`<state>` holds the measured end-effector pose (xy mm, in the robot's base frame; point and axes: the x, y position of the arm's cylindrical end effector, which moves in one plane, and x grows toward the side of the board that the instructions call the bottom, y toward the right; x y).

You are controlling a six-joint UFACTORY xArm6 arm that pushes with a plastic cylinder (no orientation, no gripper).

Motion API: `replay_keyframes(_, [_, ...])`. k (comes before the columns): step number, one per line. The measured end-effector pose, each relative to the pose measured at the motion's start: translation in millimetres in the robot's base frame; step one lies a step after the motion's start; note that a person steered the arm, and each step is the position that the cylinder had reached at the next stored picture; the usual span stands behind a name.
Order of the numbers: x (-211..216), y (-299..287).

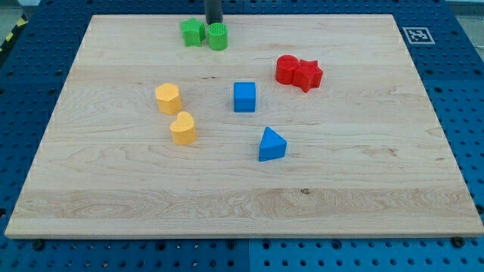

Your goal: Move the green star down

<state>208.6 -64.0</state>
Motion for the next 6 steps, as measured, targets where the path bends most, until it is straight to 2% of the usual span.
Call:
replay_keyframes(2, [1,-10])
replay_keyframes(5, [55,-10])
replay_keyframes(6, [53,-10])
